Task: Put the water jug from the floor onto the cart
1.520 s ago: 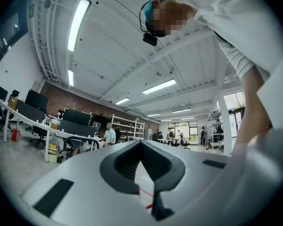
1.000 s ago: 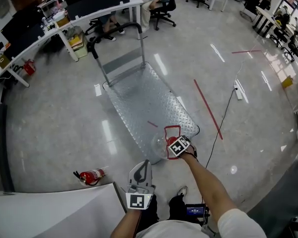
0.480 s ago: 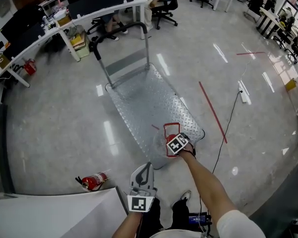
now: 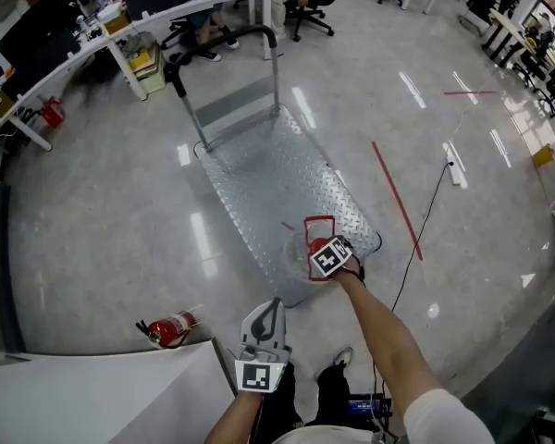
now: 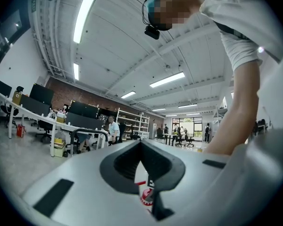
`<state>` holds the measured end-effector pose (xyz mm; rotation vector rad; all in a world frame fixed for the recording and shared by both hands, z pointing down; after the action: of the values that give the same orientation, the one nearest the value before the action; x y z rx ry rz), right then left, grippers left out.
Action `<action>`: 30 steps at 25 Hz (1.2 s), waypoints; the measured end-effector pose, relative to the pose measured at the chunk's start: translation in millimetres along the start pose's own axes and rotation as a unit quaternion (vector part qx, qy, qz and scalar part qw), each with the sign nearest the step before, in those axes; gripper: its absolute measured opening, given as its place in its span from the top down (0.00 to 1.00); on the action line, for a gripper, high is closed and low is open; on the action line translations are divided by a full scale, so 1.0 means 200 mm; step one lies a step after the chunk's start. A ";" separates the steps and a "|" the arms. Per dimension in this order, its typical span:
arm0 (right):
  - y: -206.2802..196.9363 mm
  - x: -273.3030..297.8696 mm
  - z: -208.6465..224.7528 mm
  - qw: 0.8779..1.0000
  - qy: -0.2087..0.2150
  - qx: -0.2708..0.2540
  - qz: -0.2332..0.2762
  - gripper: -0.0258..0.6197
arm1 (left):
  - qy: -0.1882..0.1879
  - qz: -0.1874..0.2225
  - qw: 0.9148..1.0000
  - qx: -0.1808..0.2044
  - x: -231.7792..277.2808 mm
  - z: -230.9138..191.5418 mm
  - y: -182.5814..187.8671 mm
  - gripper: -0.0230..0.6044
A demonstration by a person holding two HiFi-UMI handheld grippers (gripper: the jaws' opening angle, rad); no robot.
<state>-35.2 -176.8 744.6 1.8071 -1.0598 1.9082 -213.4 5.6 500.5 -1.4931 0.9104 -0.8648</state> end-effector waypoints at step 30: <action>-0.17 -0.35 -0.03 0.993 -0.044 0.026 0.103 0.88 | 0.000 0.015 1.000 -0.007 0.01 0.11 0.10 0.96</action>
<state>-5.8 -130.6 689.0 1.8896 -1.2819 2.0052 -193.8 11.9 477.7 -1.4884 0.9372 -0.8382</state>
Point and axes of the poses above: the fingertips, and each gripper's own axes: x forward along the fingers, z to its right, y out of its top, the point moved 6 cm from there along -x, backward along the fingers
